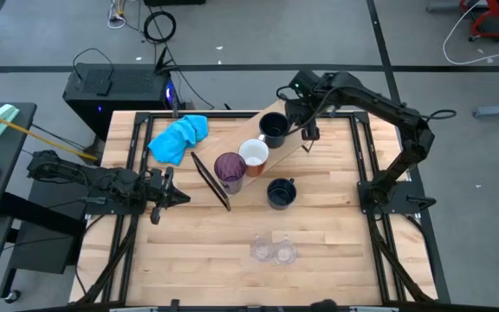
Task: Stack small to large cups/mugs on shelf
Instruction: Put the right dark blue mug on the shelf
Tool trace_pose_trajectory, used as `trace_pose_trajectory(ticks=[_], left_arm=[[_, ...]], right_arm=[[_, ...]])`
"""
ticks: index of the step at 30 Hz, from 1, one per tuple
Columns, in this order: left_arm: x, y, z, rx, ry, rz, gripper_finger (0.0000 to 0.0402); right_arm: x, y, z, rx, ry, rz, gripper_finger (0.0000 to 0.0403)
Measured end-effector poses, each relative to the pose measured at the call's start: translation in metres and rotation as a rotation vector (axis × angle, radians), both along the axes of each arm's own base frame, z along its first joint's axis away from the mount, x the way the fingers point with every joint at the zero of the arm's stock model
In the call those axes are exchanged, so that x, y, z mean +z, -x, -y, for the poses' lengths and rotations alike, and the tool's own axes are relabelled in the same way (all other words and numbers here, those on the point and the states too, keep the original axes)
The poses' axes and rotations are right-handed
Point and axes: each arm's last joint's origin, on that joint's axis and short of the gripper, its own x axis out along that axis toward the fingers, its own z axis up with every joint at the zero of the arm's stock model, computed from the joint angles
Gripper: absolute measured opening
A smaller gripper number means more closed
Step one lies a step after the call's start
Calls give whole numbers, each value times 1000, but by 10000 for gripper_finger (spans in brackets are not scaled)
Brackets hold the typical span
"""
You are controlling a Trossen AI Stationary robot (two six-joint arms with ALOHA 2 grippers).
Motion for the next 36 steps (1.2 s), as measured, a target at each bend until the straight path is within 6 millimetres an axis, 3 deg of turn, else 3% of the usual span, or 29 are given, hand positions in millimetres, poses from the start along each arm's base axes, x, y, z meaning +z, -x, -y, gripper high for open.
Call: trace_pose_trajectory(ticks=[5, 17, 23, 31, 36], left_arm=[[0, 0, 0, -3, -28, 3, 38], [0, 0, 0, -4, -36, 4, 35], [0, 0, 0, -3, -25, 2, 38], [0, 0, 0, -3, -26, 3, 28], [0, 0, 0, -4, -34, 3, 32]], right_arm=[[-7, -6, 1, 29, 32, 30, 114], [-3, -14, 4, 62, 96, 102, 114], [-3, -9, 4, 51, 122, 25, 114], [-4, 1, -4, 44, 22, -64, 114], [-12, -1, -1, 77, -9, -25, 114]])
